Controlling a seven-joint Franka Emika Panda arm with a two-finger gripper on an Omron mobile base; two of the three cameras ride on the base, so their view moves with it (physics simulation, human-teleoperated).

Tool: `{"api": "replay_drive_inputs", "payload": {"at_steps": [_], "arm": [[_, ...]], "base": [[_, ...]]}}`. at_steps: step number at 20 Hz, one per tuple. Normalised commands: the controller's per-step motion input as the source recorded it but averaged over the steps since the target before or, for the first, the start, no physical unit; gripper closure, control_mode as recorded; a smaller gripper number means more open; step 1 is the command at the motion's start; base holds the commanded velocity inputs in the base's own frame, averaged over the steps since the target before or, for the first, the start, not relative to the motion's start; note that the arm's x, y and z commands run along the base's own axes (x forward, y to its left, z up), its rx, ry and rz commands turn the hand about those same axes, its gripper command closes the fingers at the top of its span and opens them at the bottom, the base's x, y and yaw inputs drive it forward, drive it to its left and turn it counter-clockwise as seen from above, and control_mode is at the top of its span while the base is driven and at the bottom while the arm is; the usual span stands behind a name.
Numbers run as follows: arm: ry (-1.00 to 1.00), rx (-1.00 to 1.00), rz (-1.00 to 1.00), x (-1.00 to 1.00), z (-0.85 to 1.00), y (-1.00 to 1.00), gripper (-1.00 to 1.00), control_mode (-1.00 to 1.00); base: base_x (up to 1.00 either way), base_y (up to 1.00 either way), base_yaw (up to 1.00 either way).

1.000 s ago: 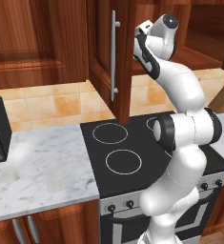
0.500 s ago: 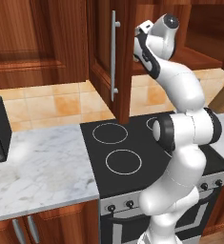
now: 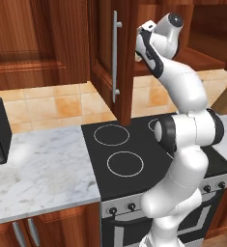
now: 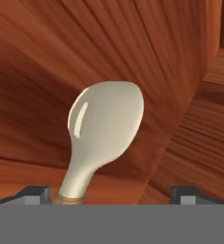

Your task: Organize the utensils by type. Pick up the wooden spoons from the counter and place them in the open cabinet. Then pick up the metallic utensils from the counter and place them in the open drawer.

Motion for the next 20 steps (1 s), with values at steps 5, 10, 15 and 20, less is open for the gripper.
{"api": "replay_drive_inputs", "payload": {"at_steps": [5,10,15,20], "arm": [[0.00,0.00,0.05,-0.40,-0.19,-0.03,-1.00,-1.00],[-0.01,0.00,0.01,-0.54,-0.20,-0.05,-1.00,-1.00],[-0.13,0.00,-0.04,-0.73,-0.03,0.00,-1.00,-1.00],[-0.05,0.08,-0.20,-0.90,0.00,0.00,-1.00,-1.00]], "base": [[0.00,0.00,0.00],[0.00,0.00,0.00],[0.00,0.00,0.00],[0.00,0.00,0.00]]}}
